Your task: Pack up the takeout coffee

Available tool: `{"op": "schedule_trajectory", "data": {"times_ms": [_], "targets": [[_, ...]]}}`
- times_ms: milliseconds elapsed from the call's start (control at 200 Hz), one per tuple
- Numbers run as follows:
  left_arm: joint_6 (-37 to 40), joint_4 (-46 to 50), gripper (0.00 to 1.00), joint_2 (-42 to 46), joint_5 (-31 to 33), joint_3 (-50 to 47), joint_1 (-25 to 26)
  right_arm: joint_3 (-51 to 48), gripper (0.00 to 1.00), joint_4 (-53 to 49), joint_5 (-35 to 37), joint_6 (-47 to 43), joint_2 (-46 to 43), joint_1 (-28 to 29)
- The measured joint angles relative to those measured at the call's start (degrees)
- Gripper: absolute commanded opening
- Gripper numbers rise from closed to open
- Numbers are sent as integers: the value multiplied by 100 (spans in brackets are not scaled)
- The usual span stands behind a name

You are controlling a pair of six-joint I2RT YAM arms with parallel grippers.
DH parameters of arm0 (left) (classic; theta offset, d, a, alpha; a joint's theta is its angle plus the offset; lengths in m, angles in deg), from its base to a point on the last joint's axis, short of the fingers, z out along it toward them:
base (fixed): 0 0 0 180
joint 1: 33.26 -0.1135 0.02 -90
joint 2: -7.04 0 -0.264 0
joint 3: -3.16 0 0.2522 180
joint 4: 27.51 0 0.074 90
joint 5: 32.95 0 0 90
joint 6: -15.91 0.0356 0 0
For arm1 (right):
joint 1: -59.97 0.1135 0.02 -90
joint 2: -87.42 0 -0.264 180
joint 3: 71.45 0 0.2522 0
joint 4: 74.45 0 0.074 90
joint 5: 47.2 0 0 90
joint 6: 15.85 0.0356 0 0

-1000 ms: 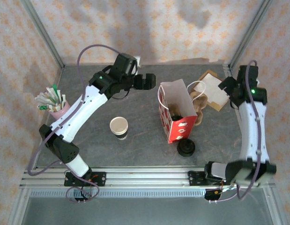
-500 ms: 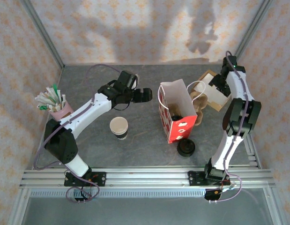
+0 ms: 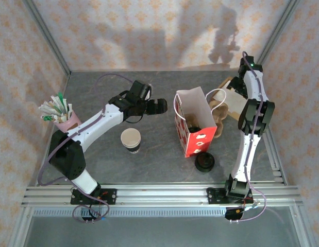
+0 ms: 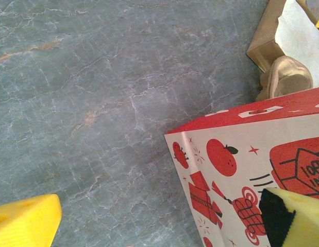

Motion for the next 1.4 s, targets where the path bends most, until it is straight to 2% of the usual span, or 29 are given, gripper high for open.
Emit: {"op": "schedule_trajectory", "data": {"times_ms": [545,590,796,1006,1276,1401], "targets": [[68,-118,100,-26,-11,-15,0,662,76,-597,74,-199,1056,83],[66,-122,100,-28,-13,-15,0,682,73,-629,90,-210,1058,83],[66,-136,100,-31,-31,-15,0,588,50,-533,-39,-234,1012,96],[66,-210,100,-31,-33,-129,0,439,48,-490,-52,-208,905,92],[68,-229,100,-31,-33,-164,0,426,36,-549,-39,-190,778,92],[68,-238,100,-31,-33,-164,0,358,36,-549,-35,-186,627,92]]}}
